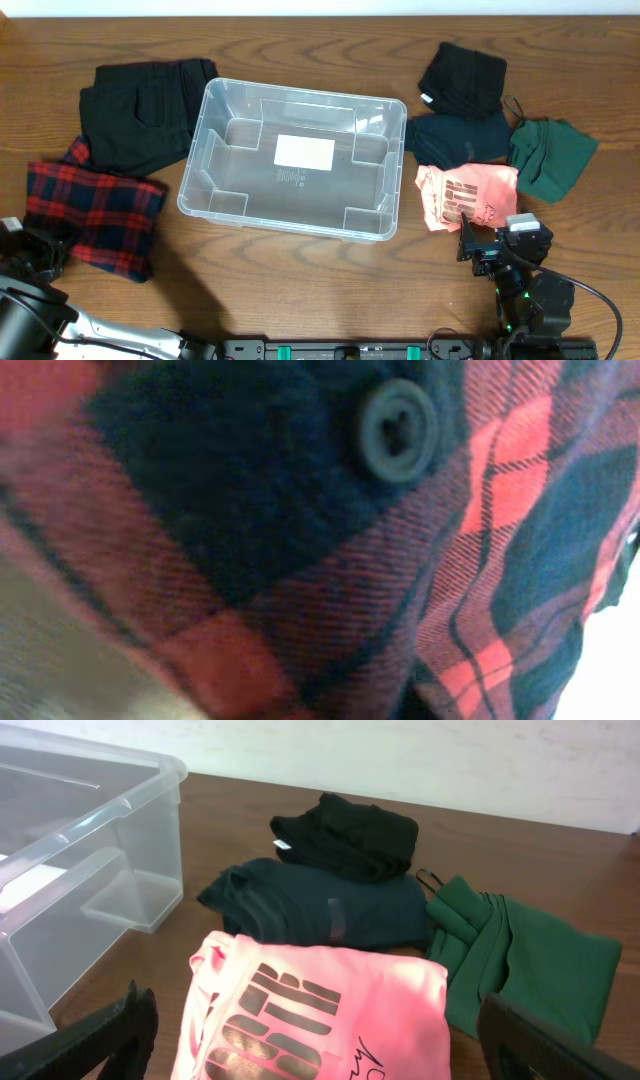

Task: Pack container
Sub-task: 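Reach the left gripper to the plaid shirt and grasp it, then lift the plaid shirt with the left gripper and drop it into the bin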

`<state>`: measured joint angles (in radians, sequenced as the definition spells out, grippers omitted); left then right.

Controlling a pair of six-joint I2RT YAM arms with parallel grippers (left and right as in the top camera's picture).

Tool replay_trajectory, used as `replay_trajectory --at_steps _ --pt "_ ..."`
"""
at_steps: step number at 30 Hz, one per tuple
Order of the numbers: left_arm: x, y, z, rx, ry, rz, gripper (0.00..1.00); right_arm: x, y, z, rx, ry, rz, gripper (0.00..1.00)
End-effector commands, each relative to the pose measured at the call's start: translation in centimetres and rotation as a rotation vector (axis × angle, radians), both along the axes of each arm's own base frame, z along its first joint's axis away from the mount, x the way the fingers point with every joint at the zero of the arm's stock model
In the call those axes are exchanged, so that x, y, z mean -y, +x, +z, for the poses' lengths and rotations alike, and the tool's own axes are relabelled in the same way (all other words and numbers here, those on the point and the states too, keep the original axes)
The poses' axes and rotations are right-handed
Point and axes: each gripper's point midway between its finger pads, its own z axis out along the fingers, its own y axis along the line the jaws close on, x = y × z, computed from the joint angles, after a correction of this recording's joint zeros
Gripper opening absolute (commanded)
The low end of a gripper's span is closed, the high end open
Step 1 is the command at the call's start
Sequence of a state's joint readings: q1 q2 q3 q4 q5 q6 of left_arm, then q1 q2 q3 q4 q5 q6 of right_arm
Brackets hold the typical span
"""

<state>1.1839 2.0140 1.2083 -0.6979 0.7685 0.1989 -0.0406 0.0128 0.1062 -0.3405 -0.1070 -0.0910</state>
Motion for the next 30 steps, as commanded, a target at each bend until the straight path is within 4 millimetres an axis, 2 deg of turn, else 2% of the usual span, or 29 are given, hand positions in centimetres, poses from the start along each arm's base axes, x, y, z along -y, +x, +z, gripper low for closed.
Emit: replay_trajectory --at_steps 1,7,10,15,18,21,24,27,30 --pt "1.7 1.1 0.4 0.069 -0.086 -0.008 0.06 -0.1 0.0 -0.1 -0.001 0.006 0.001 0.99" --pt "2.5 1.7 5.1 0.142 -0.094 -0.007 0.06 -0.1 0.0 -0.1 -0.001 0.006 0.001 0.99" --pt "2.8 2.2 9.3 0.203 -0.024 -0.024 0.06 -0.1 0.0 -0.1 -0.001 0.006 0.001 0.99" --pt "5.3 3.4 18.9 0.383 0.192 -0.106 0.06 -0.1 0.0 -0.1 -0.001 0.006 0.001 0.99" --pt "8.2 4.0 24.4 0.476 0.36 -0.19 0.06 -0.1 0.0 -0.1 -0.001 0.006 0.001 0.99" --pt "12.7 4.8 29.6 0.611 0.491 -0.296 0.06 -0.1 0.0 -0.1 -0.001 0.006 0.001 0.99" --pt "17.6 5.6 33.8 0.76 0.542 -0.409 0.06 -0.1 0.0 -0.1 -0.001 0.006 0.001 0.99" --pt "22.6 6.2 37.0 0.903 0.564 -0.541 0.06 -0.1 0.0 -0.1 -0.001 0.006 0.001 0.99" --pt "27.2 6.8 38.5 1.011 0.552 -0.681 0.06 -0.1 0.0 -0.1 -0.001 0.006 0.001 0.99"
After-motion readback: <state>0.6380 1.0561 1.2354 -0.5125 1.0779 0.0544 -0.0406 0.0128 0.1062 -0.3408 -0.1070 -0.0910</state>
